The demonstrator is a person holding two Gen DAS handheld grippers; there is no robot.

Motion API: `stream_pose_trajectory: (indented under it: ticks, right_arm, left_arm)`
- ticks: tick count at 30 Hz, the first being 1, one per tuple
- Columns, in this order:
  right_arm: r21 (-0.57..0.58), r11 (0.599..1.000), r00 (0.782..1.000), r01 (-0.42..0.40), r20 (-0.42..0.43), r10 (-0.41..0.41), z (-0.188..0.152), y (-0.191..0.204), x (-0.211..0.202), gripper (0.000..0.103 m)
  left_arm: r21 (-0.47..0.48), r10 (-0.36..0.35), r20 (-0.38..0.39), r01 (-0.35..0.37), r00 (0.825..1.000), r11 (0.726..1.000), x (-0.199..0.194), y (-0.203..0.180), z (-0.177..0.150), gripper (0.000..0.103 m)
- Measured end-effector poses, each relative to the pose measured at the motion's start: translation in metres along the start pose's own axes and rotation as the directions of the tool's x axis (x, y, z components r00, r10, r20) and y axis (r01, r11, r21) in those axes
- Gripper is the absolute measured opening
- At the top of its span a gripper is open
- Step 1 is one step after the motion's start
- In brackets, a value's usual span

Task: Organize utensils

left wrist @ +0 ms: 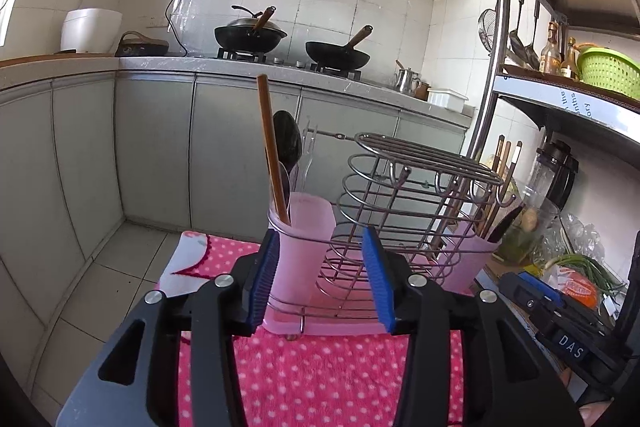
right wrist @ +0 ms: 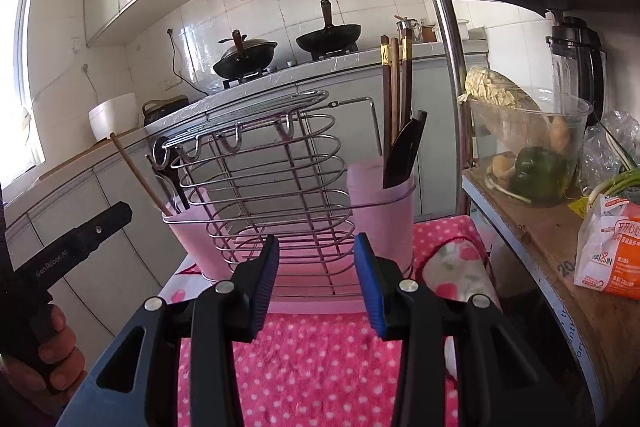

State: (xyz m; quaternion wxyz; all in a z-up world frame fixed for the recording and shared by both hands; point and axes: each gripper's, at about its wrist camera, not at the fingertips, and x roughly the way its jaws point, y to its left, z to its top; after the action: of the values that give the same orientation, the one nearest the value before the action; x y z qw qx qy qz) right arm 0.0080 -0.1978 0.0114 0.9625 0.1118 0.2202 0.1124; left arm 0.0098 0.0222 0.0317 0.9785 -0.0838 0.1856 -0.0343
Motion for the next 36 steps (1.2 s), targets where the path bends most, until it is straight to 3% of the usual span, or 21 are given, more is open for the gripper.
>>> stream_pose_trajectory:
  ticks: [8, 12, 21, 36]
  right_arm:
    - [-0.041, 0.999, 1.0, 0.012, -0.022, -0.013, -0.01, 0.016, -0.015, 0.04]
    - [-0.08, 0.997, 1.0, 0.018, -0.008, -0.019, -0.015, 0.027, -0.025, 0.067]
    - [-0.153, 0.986, 0.997, 0.067, -0.013, -0.07, -0.021, 0.04, -0.031, 0.068]
    - [-0.154, 0.982, 0.993, 0.107, -0.036, -0.114, -0.022, 0.039, -0.03, 0.068]
  left_arm:
    - [-0.006, 0.003, -0.054, -0.003, 0.999, 1.0, -0.012, -0.006, -0.008, 0.053]
    - [0.003, 0.005, -0.067, -0.005, 0.998, 1.0, -0.018, -0.008, -0.01, 0.054]
    - [0.032, 0.025, -0.135, -0.021, 0.991, 0.999, -0.017, -0.016, -0.021, 0.054]
    - [0.028, 0.038, -0.196, -0.033, 0.98, 0.999, -0.013, -0.017, -0.029, 0.054]
